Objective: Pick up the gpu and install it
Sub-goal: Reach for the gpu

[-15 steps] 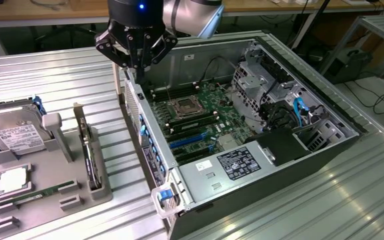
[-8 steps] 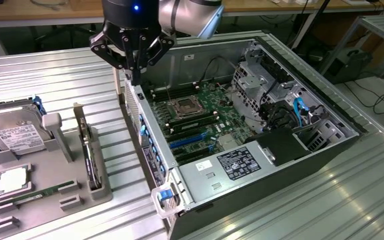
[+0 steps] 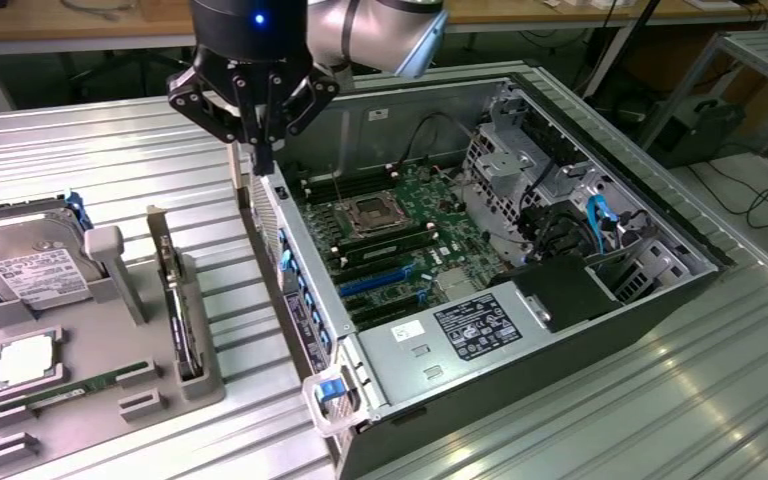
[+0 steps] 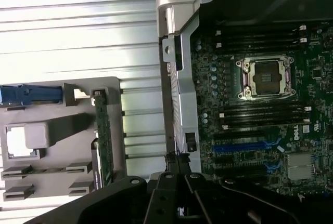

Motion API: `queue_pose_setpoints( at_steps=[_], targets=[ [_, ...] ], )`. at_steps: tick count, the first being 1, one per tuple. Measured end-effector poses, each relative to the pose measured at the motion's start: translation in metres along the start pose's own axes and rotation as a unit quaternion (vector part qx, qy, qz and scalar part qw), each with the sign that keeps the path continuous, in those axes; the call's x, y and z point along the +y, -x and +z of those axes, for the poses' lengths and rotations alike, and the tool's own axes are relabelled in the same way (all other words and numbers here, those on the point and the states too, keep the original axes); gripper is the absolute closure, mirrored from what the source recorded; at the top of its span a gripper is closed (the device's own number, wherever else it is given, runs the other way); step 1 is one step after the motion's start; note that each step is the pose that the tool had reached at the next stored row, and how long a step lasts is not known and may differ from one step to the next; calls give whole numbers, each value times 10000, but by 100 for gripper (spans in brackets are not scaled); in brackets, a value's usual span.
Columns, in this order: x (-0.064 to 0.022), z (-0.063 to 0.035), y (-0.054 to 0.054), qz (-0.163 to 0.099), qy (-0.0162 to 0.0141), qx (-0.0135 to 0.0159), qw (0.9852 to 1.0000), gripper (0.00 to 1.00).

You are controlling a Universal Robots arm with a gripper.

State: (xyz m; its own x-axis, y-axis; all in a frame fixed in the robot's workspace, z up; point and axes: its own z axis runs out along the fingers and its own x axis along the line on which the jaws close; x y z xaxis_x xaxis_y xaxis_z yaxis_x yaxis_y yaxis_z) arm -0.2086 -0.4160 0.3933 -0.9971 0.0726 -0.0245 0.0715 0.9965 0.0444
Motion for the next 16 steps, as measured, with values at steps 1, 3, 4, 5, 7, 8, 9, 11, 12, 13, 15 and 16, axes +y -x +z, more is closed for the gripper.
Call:
queue_pose_setpoints(
  at_steps=[1, 3, 4, 5, 7, 8, 9, 11, 12, 13, 15, 16],
  targets=[
    [-5, -1, -10, -1, 0, 0, 10000, 89],
    [-15, -1, -27, -1, 0, 0, 10000, 89],
    [-20, -2, -37, -2, 0, 0, 10000, 89],
    [-25, -2, -47, -2, 0, 0, 10000, 89],
    [-37, -3, -71, -4, 0, 0, 10000, 89],
    [-42, -4, -83, -4, 0, 0, 10000, 89],
    [-47, -5, -98, -5, 0, 0, 10000, 89],
    [-55, -6, -130, -5, 0, 0, 10000, 89],
    [-59, -6, -145, -5, 0, 0, 10000, 89],
    [-62, -7, -160, -5, 0, 0, 10000, 89],
    [-67, -7, -187, -6, 0, 0, 10000, 89],
    [-69, -8, -204, -7, 0, 0, 10000, 89]
  ],
)
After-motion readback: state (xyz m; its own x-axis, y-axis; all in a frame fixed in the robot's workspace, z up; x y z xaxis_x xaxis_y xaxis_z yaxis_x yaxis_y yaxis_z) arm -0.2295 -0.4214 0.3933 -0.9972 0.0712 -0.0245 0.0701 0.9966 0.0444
